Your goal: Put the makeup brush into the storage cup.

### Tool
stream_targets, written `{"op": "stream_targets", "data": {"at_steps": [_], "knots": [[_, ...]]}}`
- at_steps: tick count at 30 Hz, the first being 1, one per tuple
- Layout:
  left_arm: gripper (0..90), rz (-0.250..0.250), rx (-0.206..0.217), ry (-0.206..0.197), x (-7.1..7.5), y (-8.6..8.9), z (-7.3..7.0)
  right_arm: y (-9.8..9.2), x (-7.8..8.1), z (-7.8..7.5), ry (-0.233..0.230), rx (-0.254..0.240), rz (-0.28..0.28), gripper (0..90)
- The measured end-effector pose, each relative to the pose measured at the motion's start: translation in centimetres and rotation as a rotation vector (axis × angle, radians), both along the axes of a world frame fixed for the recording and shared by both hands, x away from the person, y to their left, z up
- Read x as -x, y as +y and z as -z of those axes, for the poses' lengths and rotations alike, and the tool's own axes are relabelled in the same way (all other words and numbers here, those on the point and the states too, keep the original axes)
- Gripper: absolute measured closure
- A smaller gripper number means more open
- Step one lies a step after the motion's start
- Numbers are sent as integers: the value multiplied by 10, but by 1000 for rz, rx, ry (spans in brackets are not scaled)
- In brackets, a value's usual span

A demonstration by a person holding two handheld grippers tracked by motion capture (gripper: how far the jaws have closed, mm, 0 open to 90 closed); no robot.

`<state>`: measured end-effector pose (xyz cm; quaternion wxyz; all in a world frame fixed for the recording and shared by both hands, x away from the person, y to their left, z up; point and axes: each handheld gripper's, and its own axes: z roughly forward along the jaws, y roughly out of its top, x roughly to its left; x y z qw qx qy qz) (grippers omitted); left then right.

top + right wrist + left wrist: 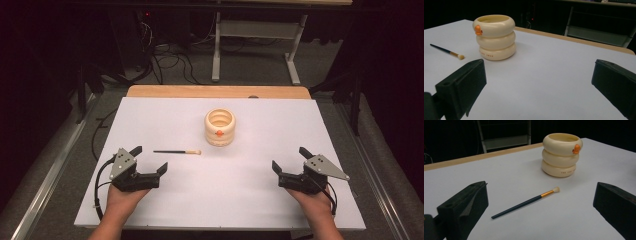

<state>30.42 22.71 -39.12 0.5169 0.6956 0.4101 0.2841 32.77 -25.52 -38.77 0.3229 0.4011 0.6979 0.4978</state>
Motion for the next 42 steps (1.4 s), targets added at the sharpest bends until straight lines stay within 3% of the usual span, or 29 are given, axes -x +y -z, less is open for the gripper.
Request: {"op": "stream_targets", "data": {"at_steps": [32,42], "knots": [[5,-4,10,11,-1,2,0,0,-1,3,8,5,-6,10],[5,-4,25,38,-3,4,3,0,-2,5,14,2,-3,10]]}}
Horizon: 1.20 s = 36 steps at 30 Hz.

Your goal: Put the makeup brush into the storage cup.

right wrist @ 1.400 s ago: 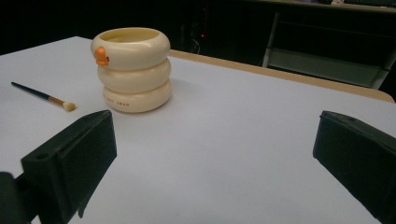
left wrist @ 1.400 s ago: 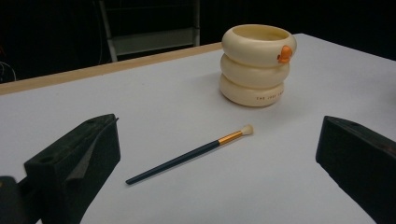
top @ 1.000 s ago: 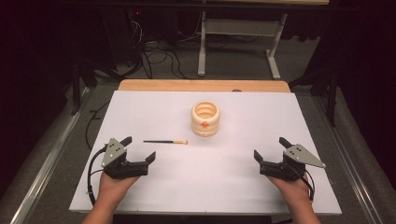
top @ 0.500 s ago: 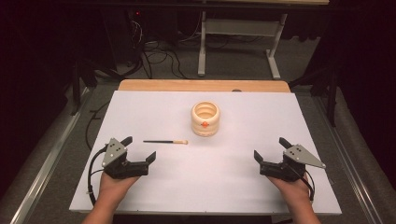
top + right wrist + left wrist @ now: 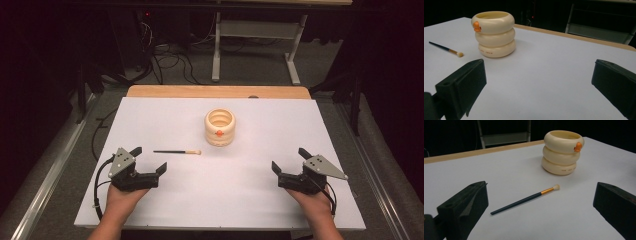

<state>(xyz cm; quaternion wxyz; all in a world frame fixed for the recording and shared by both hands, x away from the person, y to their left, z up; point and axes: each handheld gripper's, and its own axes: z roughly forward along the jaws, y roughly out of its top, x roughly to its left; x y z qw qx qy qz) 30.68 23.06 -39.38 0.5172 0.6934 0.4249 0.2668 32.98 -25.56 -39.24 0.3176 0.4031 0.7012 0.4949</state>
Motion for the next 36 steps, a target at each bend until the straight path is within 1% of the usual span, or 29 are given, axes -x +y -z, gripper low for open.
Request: {"op": "stream_targets", "data": {"at_steps": [4,5,6,9,11,12,13,15,16,18,19,21,27,28,30,31,33,34,36], "knots": [[5,-18,-8,5,-1,1,1,0,0,0,-4,1,4,10],[5,-30,-24,11,-2,2,3,0,0,0,-9,2,2,10],[5,-30,-24,11,-2,2,3,0,0,0,-13,3,1,10],[5,-41,-45,39,-5,3,5,0,0,0,-13,6,0,10],[5,-59,-69,54,-6,4,8,1,0,1,-7,11,-1,10],[5,-59,-69,54,-6,4,8,1,0,1,-7,11,-1,10],[5,-59,-89,76,-7,4,9,1,0,1,-8,13,-2,10],[3,-58,-96,84,-8,4,10,0,0,1,-11,16,-2,10],[3,-59,-112,103,-9,4,10,0,0,2,-11,14,1,10],[2,-59,-114,109,-9,4,11,0,0,2,-8,12,3,10],[2,-55,-117,133,-10,4,11,0,0,1,-9,13,3,10],[2,-56,-121,139,-10,4,11,0,0,1,-14,19,5,10],[2,-46,-142,187,-12,5,12,0,2,1,-20,25,1,10],[1,-49,-160,191,-12,4,12,1,1,1,-19,25,0,10],[1,-53,-180,197,-12,4,11,1,1,1,-14,26,2,10],[0,-53,-177,206,-12,4,10,1,1,2,-10,20,2,9],[1,-56,-174,223,-13,5,10,1,1,2,-12,28,5,9],[1,-56,-174,223,-13,5,10,1,1,2,-7,28,8,9],[1,-56,-168,244,-14,7,11,1,0,2,-6,27,7,9]]}}
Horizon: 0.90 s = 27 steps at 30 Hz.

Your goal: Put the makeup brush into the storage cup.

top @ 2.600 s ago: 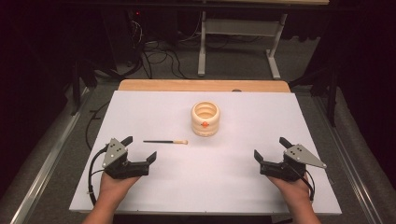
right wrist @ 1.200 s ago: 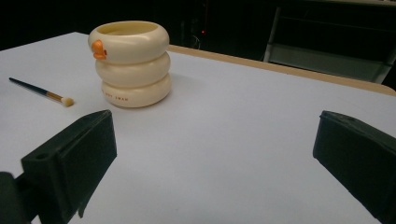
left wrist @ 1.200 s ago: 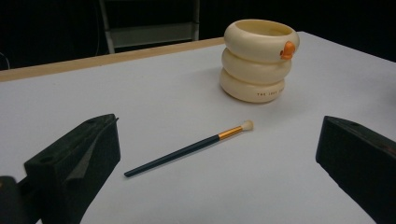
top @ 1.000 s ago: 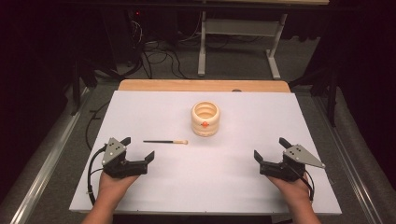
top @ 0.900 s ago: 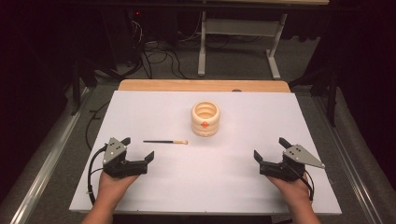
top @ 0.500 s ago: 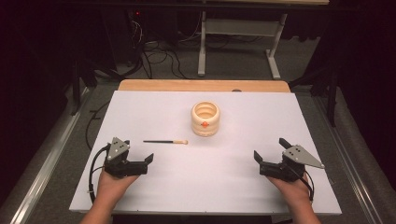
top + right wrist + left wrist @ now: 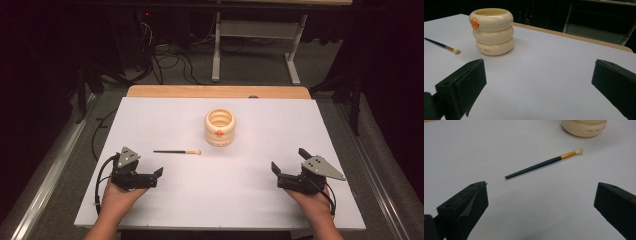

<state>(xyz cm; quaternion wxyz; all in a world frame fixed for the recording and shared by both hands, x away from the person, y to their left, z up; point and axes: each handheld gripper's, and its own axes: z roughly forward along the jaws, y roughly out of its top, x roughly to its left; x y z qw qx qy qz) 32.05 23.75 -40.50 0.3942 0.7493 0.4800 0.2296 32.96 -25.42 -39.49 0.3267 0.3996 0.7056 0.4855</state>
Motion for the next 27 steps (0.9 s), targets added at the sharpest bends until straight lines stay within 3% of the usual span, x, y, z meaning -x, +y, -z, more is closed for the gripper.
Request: {"op": "stream_targets", "data": {"at_steps": [13,20,27], "knots": [[1,-9,19,61,-9,4,0,0,1,0,3,4,-2,10],[4,-24,53,85,-12,6,-11,-2,-1,-1,2,1,8,9],[5,-30,24,137,-16,8,-19,-2,-2,-1,8,-13,9,9]]}}
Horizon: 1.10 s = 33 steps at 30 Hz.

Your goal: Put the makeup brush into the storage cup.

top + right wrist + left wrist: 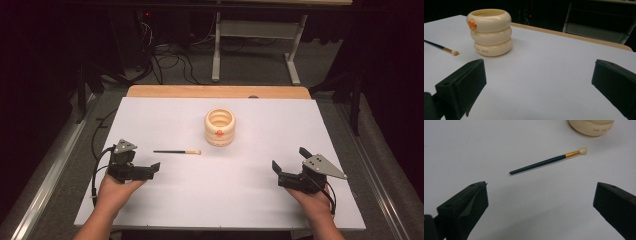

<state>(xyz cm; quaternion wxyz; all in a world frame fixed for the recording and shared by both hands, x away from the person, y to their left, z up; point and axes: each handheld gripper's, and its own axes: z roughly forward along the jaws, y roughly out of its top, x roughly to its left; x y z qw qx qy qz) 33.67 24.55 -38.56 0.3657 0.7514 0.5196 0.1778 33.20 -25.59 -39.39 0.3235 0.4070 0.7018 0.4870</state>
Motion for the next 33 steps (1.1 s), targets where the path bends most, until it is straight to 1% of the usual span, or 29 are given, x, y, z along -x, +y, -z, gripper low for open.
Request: {"op": "stream_targets", "data": {"at_steps": [1,2,4,5,6,13,14,15,16,18,19,20,22,25,27,28,31,33], "knots": [[5,1,-12,7,-1,0,-2,0,0,0,-2,4,-2,9],[5,6,-13,10,-2,0,-3,0,0,0,0,1,1,9],[5,7,-8,18,-3,1,-3,0,-1,0,-1,5,0,10],[5,7,-2,30,-4,2,-5,0,-1,0,3,2,2,10],[5,6,-5,34,-5,3,-5,0,-1,0,-1,9,1,10],[5,18,-20,81,-8,5,-2,2,1,-2,-14,22,-1,9],[5,19,-27,86,-8,5,-2,3,1,-2,-16,24,-4,9],[5,23,-48,101,-9,6,-1,5,2,-2,-23,31,-11,10],[5,23,-48,101,-9,6,-1,5,2,-2,-23,31,-11,10],[5,26,-63,113,-9,7,0,6,3,-3,-19,36,-11,9],[5,33,-71,121,-9,7,1,6,3,-3,-22,38,-13,10],[5,46,-85,140,-10,5,2,6,3,-3,-20,37,-9,10],[5,57,-96,154,-11,4,3,6,3,-2,-19,38,-9,9],[5,69,-99,178,-14,5,5,5,3,-2,-15,40,-7,9],[5,75,-101,196,-16,5,6,5,3,-1,-9,31,-8,9],[5,73,-105,205,-18,6,7,5,2,-1,-11,36,-9,10],[5,94,-131,232,-20,6,7,5,2,-1,-10,36,-9,10],[5,105,-135,248,-22,6,7,5,2,-1,-10,33,-10,9]]}}
